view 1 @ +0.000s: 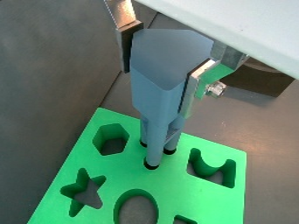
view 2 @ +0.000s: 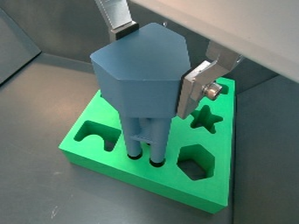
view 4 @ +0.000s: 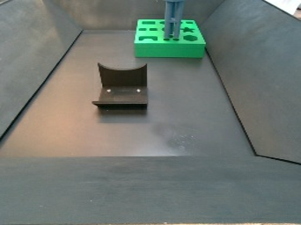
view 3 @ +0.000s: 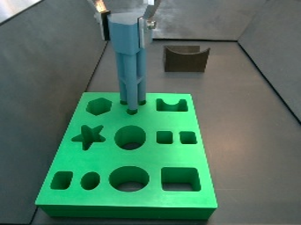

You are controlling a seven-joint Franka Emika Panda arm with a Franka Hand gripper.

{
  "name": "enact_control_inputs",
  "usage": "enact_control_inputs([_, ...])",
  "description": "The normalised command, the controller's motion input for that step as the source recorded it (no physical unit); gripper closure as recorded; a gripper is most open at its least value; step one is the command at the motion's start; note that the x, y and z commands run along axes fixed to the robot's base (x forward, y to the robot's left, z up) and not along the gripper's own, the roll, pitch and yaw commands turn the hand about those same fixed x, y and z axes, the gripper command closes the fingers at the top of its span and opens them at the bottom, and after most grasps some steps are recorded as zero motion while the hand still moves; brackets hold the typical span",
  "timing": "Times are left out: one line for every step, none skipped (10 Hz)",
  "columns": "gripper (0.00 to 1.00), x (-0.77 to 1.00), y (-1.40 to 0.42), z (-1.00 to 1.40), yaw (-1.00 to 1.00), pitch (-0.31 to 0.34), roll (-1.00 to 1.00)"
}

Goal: Pick up the 3 prong object. Move up. Move to above the board. Insert the 3 prong object.
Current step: Insert the 3 prong object.

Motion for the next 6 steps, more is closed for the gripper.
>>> enact_control_inputs([1.00, 0.00, 0.00, -0.08, 0.04, -0.039, 0.00])
enact_control_inputs([1.00, -0.01, 0.00, -0.17, 0.03, -0.064, 0.00])
enact_control_inputs([1.00, -0.02, -0.02, -0.29, 0.02, -0.096, 0.00])
enact_control_inputs([1.00, -0.01, -0.03, -0.29, 0.02, -0.097, 0.00])
enact_control_inputs([1.00, 0.00, -0.07, -0.19, 0.01, -0.099, 0.00])
enact_control_inputs([1.00, 0.00, -0.05, -0.20, 0.00, -0.087, 0.00])
